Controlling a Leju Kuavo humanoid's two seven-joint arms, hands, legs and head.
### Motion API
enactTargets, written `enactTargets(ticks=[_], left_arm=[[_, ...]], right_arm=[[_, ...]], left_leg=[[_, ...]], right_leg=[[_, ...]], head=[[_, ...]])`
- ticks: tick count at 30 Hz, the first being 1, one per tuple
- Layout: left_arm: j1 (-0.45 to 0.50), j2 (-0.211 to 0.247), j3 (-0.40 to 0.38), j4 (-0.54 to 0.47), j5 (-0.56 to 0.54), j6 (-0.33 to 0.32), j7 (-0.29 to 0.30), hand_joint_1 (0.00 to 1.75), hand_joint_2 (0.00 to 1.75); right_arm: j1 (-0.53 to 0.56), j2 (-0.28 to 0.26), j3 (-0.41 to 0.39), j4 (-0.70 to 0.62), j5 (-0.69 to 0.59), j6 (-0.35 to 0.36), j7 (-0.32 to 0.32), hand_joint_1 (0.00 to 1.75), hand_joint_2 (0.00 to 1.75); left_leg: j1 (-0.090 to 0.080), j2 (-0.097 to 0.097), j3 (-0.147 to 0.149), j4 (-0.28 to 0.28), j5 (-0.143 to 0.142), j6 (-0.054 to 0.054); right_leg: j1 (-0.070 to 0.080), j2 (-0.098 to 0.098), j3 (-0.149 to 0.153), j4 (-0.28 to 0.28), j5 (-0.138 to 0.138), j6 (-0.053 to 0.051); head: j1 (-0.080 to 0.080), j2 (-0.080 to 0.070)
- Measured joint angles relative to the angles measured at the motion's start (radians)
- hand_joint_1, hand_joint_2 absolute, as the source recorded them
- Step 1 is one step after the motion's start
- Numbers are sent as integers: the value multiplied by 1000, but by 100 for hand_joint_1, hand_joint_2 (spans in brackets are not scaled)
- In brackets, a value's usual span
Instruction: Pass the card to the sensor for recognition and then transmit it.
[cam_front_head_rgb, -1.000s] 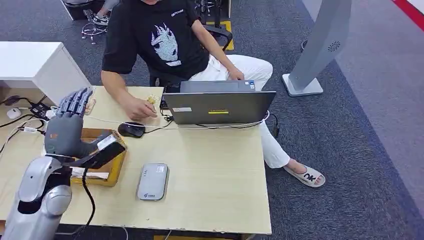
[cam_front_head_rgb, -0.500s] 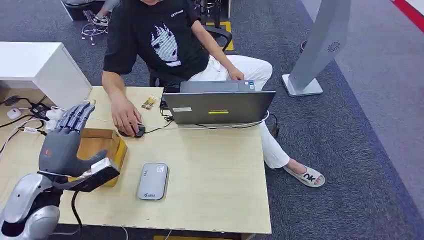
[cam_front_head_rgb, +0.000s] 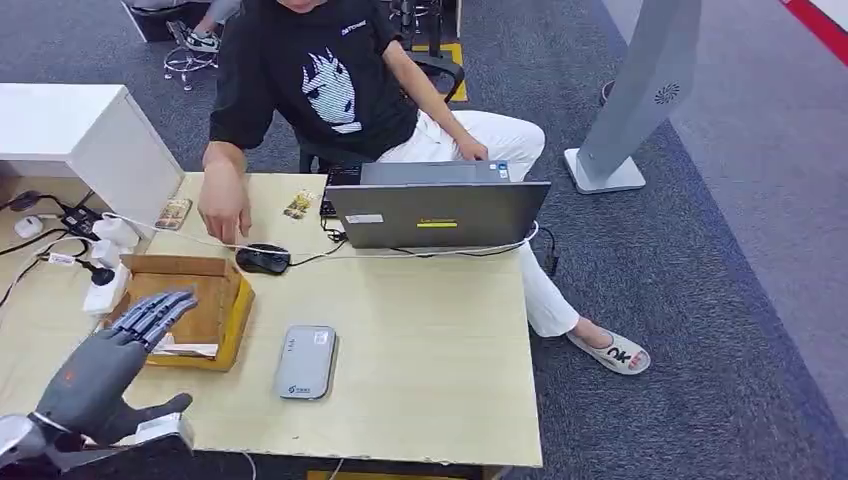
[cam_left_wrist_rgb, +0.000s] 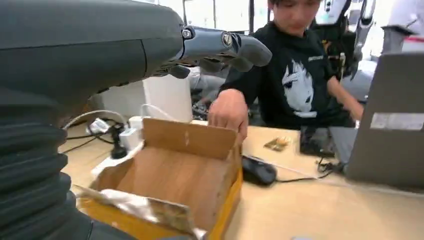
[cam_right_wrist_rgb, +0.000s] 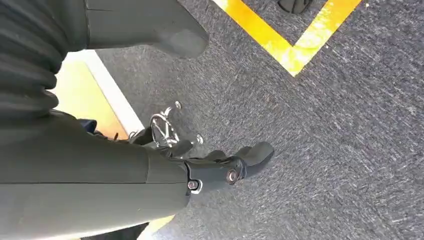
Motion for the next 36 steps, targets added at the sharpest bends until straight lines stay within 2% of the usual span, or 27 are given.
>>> enactTargets(ticks=[3,6,11,14,17,26,32,36], left_arm=[[48,44,40,-26,21,-19,9,0,175],[91,90,75,-42,21,-35,44,0,175],[128,146,114,-50,-46,-48,99,0,175],[139,163,118,-49,-101,-43,135,0,175],[136,163,118,-36,-160,-34,158,0,175],[114,159,117,11,-188,-30,165,0,175],[56,117,94,101,-189,-22,157,0,175],[5,60,60,196,-213,6,158,0,175]], right_arm=[[-1,0,-3,2,6,0,0,0,175],[0,0,-5,3,7,0,0,0,175],[0,2,-11,5,15,-3,0,0,175],[0,5,-11,5,20,-4,4,0,175],[-1,6,-11,6,27,-4,11,0,175],[0,7,-11,6,31,-3,12,0,175],[-1,7,-11,6,49,7,12,0,175],[-2,7,-11,6,60,10,12,0,175]], left_leg=[[0,-1,0,0,0,0],[0,-1,0,0,0,0],[0,-1,0,0,0,0],[0,-2,0,0,0,0],[0,-2,0,0,0,0],[0,-2,0,0,0,0],[0,-2,0,0,0,0],[0,-2,0,0,1,0]], right_leg=[[0,-1,1,0,0,0],[0,-1,1,0,0,0],[0,-1,1,0,0,0],[0,-1,1,0,0,0],[0,-1,1,0,0,0],[0,-1,1,0,0,0],[0,-1,1,0,0,0],[0,-2,1,0,0,0]], head=[[0,0],[0,0],[0,0],[0,0],[0,0],[0,0],[0,0],[0,0]])
